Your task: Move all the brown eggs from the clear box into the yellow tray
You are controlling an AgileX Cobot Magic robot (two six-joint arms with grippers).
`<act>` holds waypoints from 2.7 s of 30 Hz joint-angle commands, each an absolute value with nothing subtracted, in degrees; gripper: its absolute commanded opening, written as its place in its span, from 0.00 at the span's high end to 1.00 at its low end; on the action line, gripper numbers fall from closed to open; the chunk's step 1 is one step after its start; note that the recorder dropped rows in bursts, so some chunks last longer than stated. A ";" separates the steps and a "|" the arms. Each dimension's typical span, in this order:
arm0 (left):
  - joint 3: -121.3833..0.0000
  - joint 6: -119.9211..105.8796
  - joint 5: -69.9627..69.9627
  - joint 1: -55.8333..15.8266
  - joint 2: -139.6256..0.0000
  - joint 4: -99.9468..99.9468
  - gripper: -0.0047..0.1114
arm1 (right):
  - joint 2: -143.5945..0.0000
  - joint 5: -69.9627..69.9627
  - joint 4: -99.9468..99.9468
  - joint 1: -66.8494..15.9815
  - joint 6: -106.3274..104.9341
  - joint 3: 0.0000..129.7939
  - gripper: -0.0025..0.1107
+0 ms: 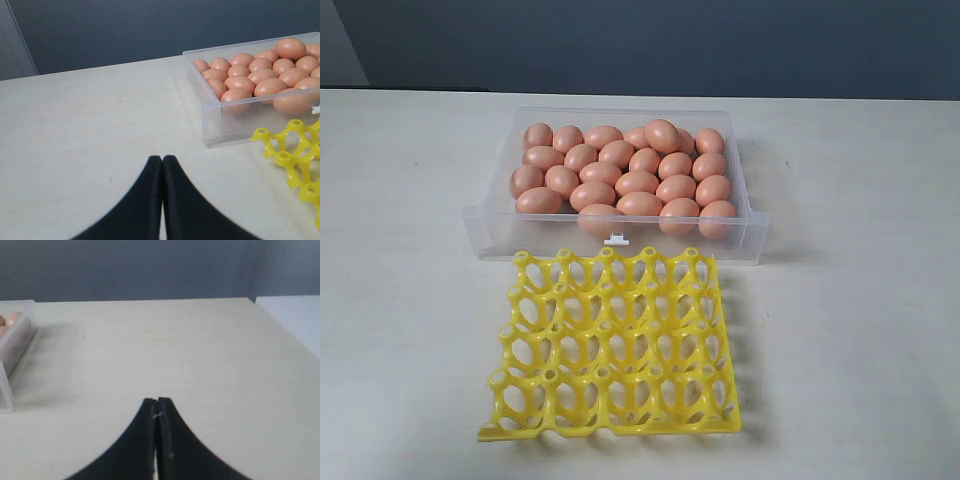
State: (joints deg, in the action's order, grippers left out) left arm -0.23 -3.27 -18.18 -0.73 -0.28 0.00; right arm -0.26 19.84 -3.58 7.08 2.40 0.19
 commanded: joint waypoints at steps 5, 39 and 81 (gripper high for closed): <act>0.00 -3.24 -17.58 -0.50 0.00 0.00 0.96 | 0.00 -4.48 -5.45 7.28 1.79 0.00 0.98; 0.00 -3.24 -17.58 -0.50 0.00 0.00 0.96 | -19.90 -26.16 -64.26 7.28 93.52 18.46 0.98; 0.00 -3.24 -17.58 -0.50 0.00 0.00 0.96 | -111.15 38.42 -8.03 -15.46 8.13 82.61 0.78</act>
